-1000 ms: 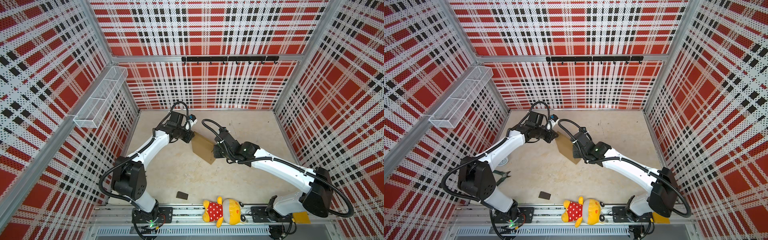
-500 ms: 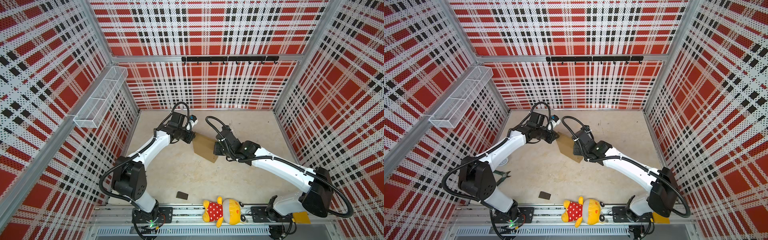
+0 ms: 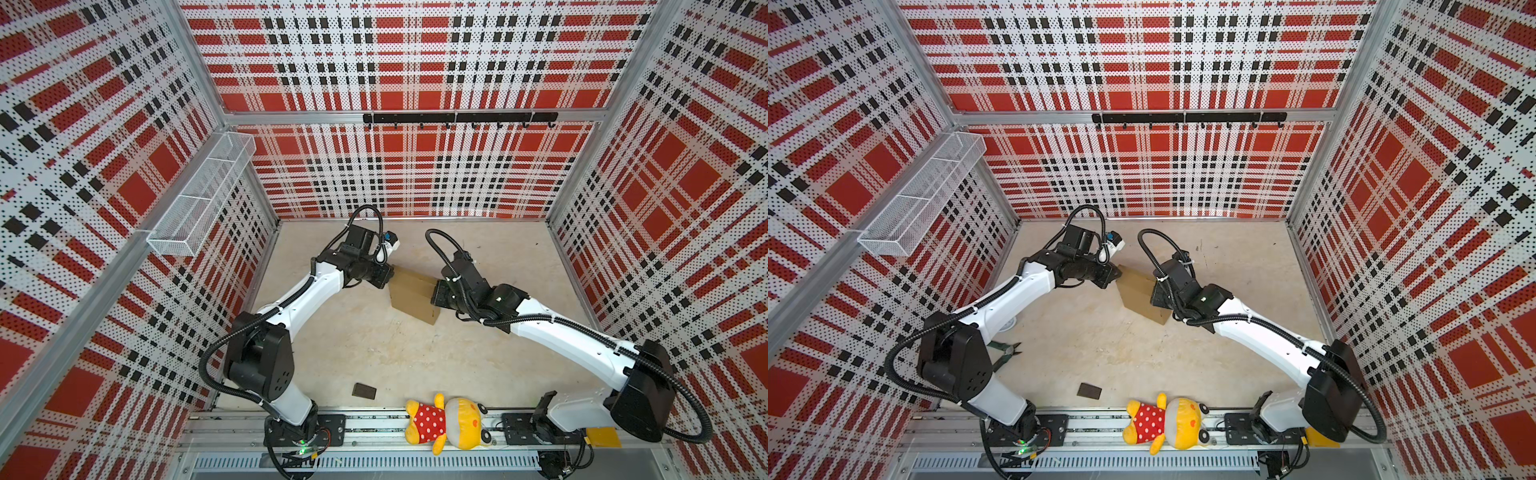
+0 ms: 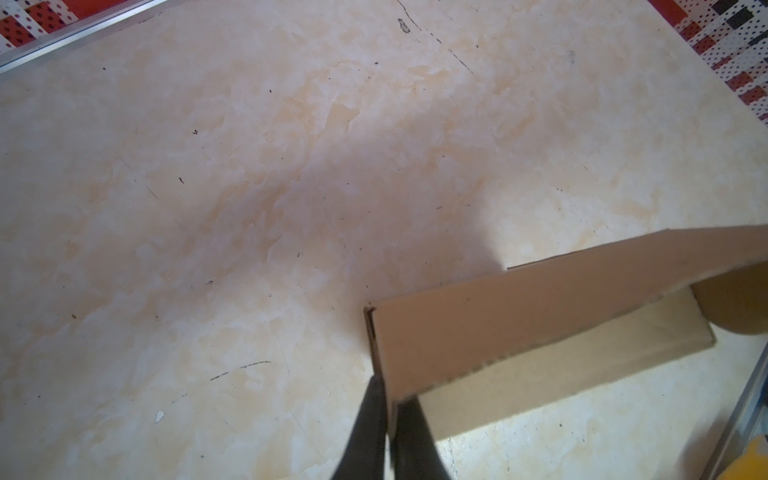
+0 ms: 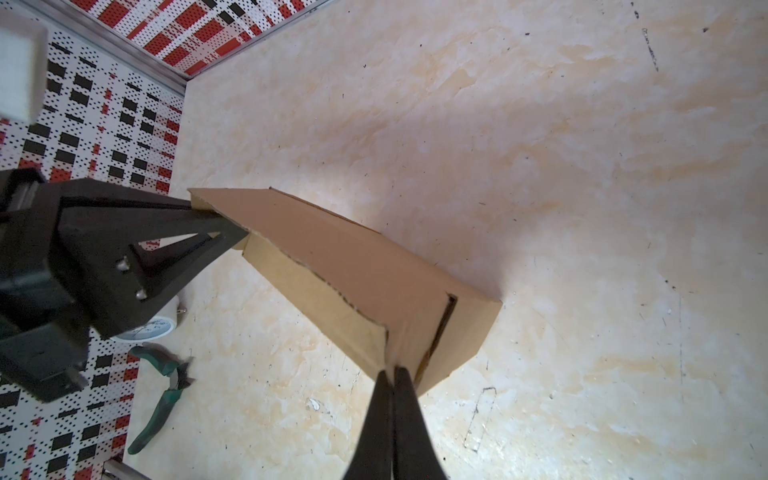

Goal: Fold the paper box

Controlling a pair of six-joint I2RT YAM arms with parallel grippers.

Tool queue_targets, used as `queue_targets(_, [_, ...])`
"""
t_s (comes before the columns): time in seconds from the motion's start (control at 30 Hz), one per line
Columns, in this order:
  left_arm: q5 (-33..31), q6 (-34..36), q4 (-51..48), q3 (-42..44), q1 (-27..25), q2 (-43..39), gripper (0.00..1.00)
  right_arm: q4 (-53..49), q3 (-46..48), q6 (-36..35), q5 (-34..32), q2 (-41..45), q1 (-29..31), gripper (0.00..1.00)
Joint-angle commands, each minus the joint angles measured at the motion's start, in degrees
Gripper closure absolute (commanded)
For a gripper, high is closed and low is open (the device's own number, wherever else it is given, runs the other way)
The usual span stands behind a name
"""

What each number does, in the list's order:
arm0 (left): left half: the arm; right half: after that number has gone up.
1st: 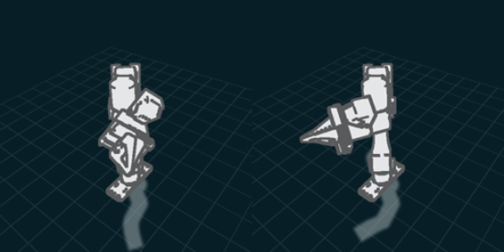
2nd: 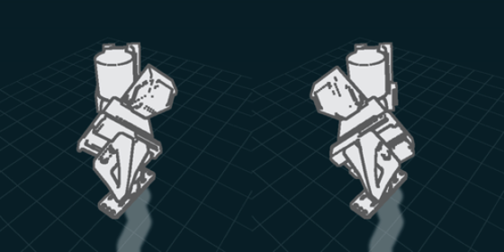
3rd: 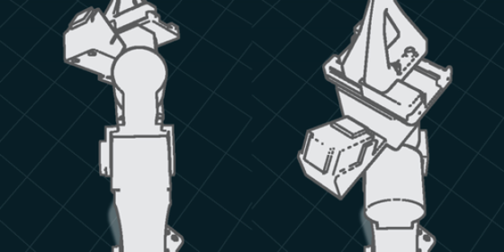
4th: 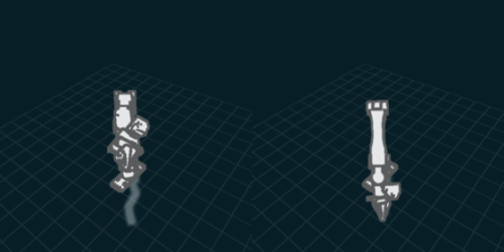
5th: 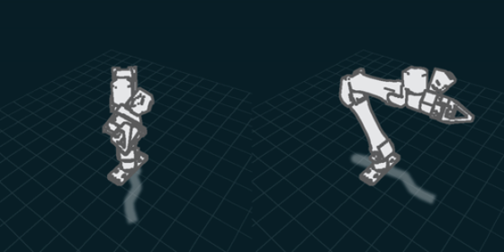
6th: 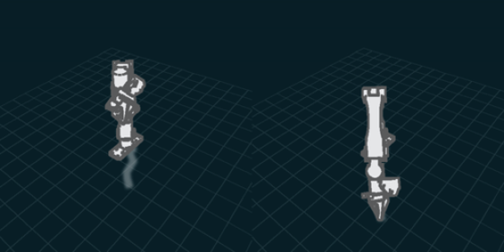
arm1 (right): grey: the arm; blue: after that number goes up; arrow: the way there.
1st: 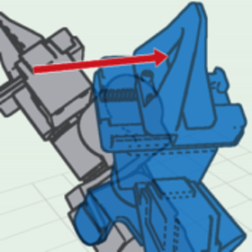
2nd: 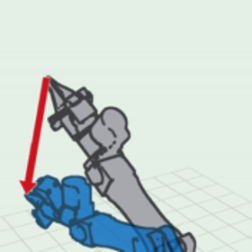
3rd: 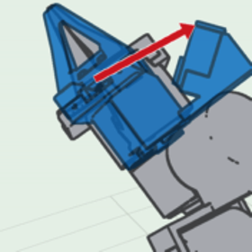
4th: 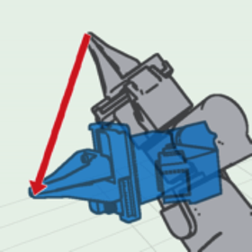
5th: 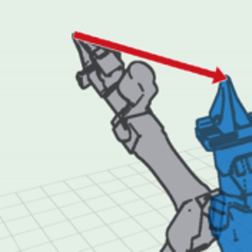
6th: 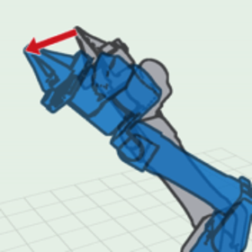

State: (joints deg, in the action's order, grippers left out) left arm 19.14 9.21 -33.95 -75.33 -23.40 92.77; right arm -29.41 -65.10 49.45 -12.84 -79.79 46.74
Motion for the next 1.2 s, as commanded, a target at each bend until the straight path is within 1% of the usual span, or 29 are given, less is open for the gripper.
queue_targets(0.0, [0.99, -0.07, -1.46, 0.18, -1.17, 1.34, 0.91, 4.76, 0.79, 1.71, 0.90, 1.52, -0.18, 0.96])
queue_targets(0.6, [0.51, 0.10, -1.47, -0.32, -1.56, 1.99, 0.91, 8.02, 6.54, 3.02, 1.28, 1.17, -0.15, 0.97])
queue_targets(0.77, [0.55, 0.12, -1.64, -0.69, -1.52, 1.99, 0.90, 8.02, 6.64, 2.66, 0.42, 0.77, -0.12, 0.97])
queue_targets(0.87, [0.47, 0.06, -1.97, -1.00, -1.44, 1.56, 0.86, 8.05, 7.00, 2.62, 0.01, 0.51, -0.09, 0.98])
queue_targets(0.97, [0.66, 0.08, -2.26, -1.39, -1.24, 0.95, 0.84, 8.13, 7.03, 2.54, 0.00, -0.14, -0.07, 0.98])
queue_targets(1.17, [1.33, -0.24, -2.43, -1.51, 0.14, -0.44, 0.75, 8.41, 6.86, 2.55, 0.01, -0.88, -0.08, 0.98])
